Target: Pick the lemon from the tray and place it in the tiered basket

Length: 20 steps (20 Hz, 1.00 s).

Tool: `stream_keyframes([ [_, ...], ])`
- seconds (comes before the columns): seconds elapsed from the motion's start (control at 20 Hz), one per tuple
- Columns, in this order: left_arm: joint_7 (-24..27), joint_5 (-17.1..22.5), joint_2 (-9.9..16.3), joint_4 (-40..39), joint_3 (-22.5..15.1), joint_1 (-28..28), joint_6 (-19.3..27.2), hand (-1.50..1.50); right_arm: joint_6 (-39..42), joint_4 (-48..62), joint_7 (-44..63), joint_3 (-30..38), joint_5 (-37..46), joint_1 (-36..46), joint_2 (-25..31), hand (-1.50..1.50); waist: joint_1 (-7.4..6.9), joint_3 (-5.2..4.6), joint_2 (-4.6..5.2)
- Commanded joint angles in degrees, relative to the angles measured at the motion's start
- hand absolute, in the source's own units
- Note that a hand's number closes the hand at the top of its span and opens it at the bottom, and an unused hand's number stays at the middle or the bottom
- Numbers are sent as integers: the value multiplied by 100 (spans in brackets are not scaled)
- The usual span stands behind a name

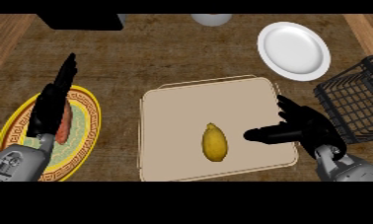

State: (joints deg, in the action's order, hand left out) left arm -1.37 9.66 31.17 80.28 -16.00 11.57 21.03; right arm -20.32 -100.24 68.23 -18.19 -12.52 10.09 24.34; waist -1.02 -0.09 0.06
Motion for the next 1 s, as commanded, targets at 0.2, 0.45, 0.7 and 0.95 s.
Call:
stream_keyframes([
  [0.2, 17, -173, -119, 225, 25, -230, 42, 0, -166, 83, 1538, -385, -59, 389, -35, -150, 61, 2, -24],
  [0.45, 133, -88, -84, -197, 311, -52, -298, 0, -80, 495, 1161, -538, -113, 527, -219, -150, 85, 4, -4],
  [0.7, 160, -293, -174, -120, 275, -79, -163, 0, -316, 318, 1667, -1157, 291, 838, -233, -150, 83, -1, -20],
  [0.95, 24, -221, -150, 191, 353, -268, -245, 0, -459, 336, 1648, -1415, 458, 779, -123, -150, 77, 1, -33],
])
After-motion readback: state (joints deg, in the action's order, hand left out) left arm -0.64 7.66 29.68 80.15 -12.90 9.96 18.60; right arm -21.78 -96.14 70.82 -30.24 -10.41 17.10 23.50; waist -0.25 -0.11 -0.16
